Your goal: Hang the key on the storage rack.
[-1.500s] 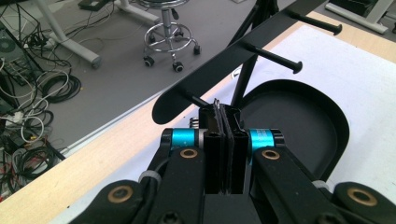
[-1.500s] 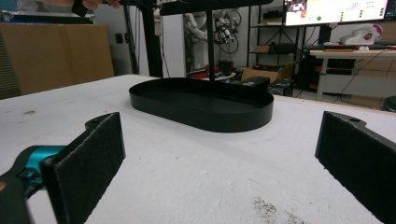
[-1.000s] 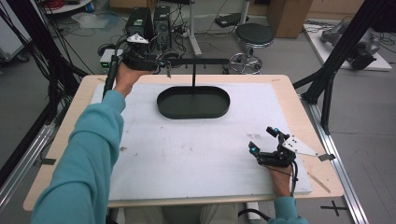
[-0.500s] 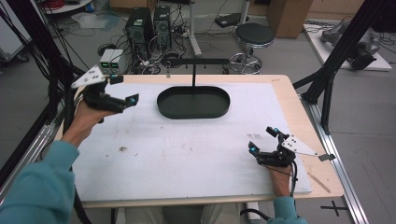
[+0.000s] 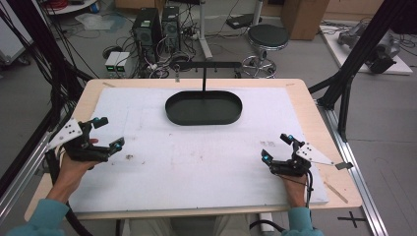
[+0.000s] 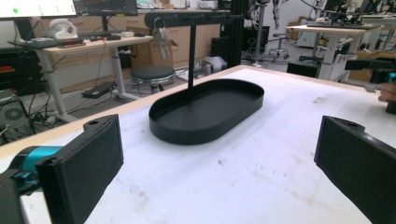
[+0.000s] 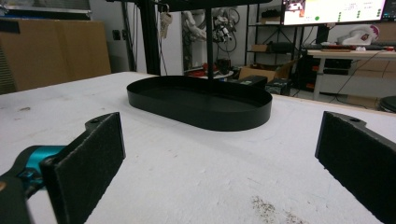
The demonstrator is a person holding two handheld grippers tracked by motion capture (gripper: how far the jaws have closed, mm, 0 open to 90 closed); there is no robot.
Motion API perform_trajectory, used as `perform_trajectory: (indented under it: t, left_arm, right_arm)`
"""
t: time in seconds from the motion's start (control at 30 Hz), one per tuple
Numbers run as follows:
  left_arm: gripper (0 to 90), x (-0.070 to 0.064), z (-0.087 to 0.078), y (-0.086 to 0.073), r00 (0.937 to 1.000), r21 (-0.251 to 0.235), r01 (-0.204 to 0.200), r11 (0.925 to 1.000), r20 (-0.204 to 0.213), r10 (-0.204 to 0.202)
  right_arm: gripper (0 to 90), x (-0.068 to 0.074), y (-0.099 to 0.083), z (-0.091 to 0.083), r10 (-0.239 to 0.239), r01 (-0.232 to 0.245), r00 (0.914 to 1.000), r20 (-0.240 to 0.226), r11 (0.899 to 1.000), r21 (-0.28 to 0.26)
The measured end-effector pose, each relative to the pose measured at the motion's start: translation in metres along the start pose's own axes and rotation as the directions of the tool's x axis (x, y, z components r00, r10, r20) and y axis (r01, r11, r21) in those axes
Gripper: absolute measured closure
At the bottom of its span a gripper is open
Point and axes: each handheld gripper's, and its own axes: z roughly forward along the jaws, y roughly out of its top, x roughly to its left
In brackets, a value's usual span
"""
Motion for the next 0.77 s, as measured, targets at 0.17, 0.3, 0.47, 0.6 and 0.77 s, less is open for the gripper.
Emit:
perform_trajectory:
  t: [0.17, 0.3, 0.47, 0.6, 0.77]
  left_arm:
    - [1.7, -0.01, -0.01, -0.022, 0.9999, -0.016, -0.003, 0.9999, -0.012, 0.003]
    - [1.7, -0.018, -0.017, -0.039, 0.9998, -0.021, 0.003, 0.9998, -0.022, -0.004]
    - [1.7, -0.021, -0.023, -0.051, 0.9995, -0.017, 0.002, 0.9999, -0.033, -0.002]
    - [1.7, -0.021, -0.027, -0.06, 0.9989, -0.038, 0.009, 0.9992, -0.045, -0.01]
    - [1.7, -0.023, -0.031, -0.062, 0.998, -0.079, -0.003, 0.9969, -0.063, -0.002]
  right_arm:
    - [0.6, 0.0, 0.0, 0.0, 0.002, -0.002, 1.0, 0.0, 1.0, 0.001]
    - [0.6, 0.0, 0.0, 0.0, 0.001, -0.001, 1.0, 0.0, 1.0, -0.001]
    - [0.6, 0.0, 0.0, 0.0, 0.002, -0.002, 1.0, -0.001, 1.0, 0.003]
    - [0.6, 0.0, 0.0, 0.0, 0.005, -0.005, 1.0, -0.001, 1.0, 0.002]
    - [0.6, 0.001, 0.0, 0.0, 0.005, -0.005, 1.0, 0.0, 1.0, 0.005]
